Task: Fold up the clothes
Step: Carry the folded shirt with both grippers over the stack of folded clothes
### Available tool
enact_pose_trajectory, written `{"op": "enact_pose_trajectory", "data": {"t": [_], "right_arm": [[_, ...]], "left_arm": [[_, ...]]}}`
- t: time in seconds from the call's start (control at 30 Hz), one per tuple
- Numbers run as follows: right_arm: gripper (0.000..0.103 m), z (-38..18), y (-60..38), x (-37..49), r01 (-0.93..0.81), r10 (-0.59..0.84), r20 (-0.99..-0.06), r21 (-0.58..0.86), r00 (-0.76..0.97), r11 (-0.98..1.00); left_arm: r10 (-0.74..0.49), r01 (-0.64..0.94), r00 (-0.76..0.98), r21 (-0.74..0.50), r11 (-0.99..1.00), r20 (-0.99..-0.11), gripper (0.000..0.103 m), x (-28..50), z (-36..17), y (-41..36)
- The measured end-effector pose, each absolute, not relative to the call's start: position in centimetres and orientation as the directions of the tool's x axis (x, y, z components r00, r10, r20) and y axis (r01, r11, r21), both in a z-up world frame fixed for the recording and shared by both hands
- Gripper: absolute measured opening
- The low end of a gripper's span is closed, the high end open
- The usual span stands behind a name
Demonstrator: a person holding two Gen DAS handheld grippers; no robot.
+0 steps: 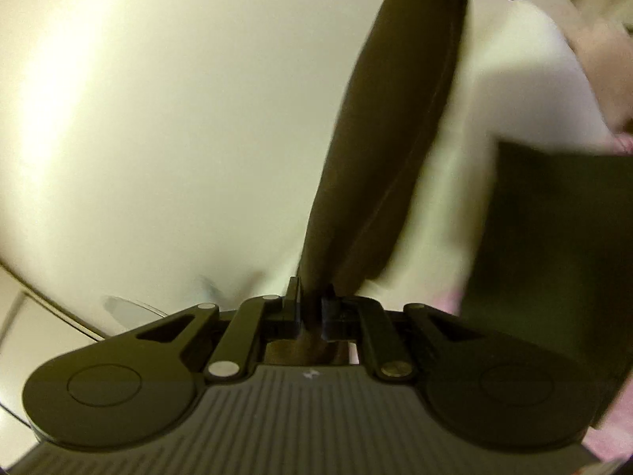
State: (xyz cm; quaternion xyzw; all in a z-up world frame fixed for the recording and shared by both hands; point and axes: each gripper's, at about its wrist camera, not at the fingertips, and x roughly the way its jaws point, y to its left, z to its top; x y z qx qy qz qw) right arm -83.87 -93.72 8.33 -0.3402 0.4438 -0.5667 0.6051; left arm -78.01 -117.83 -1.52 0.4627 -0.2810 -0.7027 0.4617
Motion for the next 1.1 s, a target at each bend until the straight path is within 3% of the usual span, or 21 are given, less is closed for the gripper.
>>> {"op": "enact_pose_trajectory", "data": {"t": [0.17, 0.3, 0.37, 0.43, 0.47, 0.5, 0.77, 0.93, 0.97, 1.03, 1.07, 1.1], "right_arm": [[0.007, -2.2, -95.2, -85.4, 0.383, -0.916, -0.402, -0.845, 0.007, 0.374], [0.009, -10.2, -95.3, -86.7, 0.336, -0.819, -0.574, -0.766, 0.026, 0.548], [0.010, -10.3, -95.0, -87.5, 0.360, -0.816, -0.577, -0.752, 0.048, 0.553], [0.010, -10.0, -94.8, -87.9, 0.364, -0.812, -0.580, -0.743, 0.068, 0.561], [0.010, -10.1, -94.7, -87.8, 0.354, -0.814, -0.577, -0.748, 0.071, 0.562], [0.010, -10.1, -94.6, -87.8, 0.349, -0.814, -0.576, -0.750, 0.073, 0.562], [0.010, -11.0, -93.6, -87.1, 0.351, -0.812, -0.583, -0.754, 0.030, 0.554], [0.010, -11.8, -95.1, -86.0, 0.358, -0.810, -0.586, -0.754, 0.010, 0.550], [0.010, -11.8, -95.5, -85.9, 0.362, -0.811, -0.585, -0.754, 0.007, 0.548], [0.011, -12.2, -96.3, -85.5, 0.364, -0.812, -0.584, -0.756, 0.001, 0.544], [0.011, -12.4, -96.6, -85.2, 0.365, -0.812, -0.584, -0.756, -0.003, 0.543], [0.011, -12.4, -96.9, -85.1, 0.366, -0.811, -0.585, -0.756, -0.008, 0.542]], "left_arm": [[-0.767, 0.307, -0.014, 0.727, -0.614, -0.642, 0.007, -78.8, -15.3, -117.3], [-0.748, 0.350, 0.044, 0.711, -0.610, -0.663, 0.009, -77.1, -17.8, -116.4], [-0.777, 0.344, 0.031, 0.737, -0.582, -0.628, 0.012, -77.0, -17.6, -116.0], [-0.802, 0.314, -0.004, 0.761, -0.568, -0.598, 0.031, -77.3, -17.6, -116.1], [-0.814, 0.290, -0.023, 0.775, -0.562, -0.581, 0.053, -77.3, -17.7, -116.2], [-0.820, 0.263, -0.048, 0.785, -0.561, -0.570, 0.056, -77.4, -17.7, -116.5], [-0.780, -0.047, -0.216, 0.804, -0.592, -0.587, 0.058, -78.8, -19.2, -119.1], [-0.771, -0.112, -0.244, 0.807, -0.580, -0.588, 0.061, -77.7, -19.3, -119.9], [-0.774, -0.096, -0.243, 0.808, -0.581, -0.585, 0.061, -77.8, -19.4, -120.4], [-0.771, -0.057, -0.227, 0.799, -0.599, -0.595, 0.035, -78.3, -19.5, -121.6], [-0.765, -0.039, -0.212, 0.787, -0.615, -0.608, 0.012, -78.6, -19.5, -122.3], [-0.763, -0.027, -0.209, 0.784, -0.620, -0.611, 0.011, -78.8, -19.3, -122.7]]}}
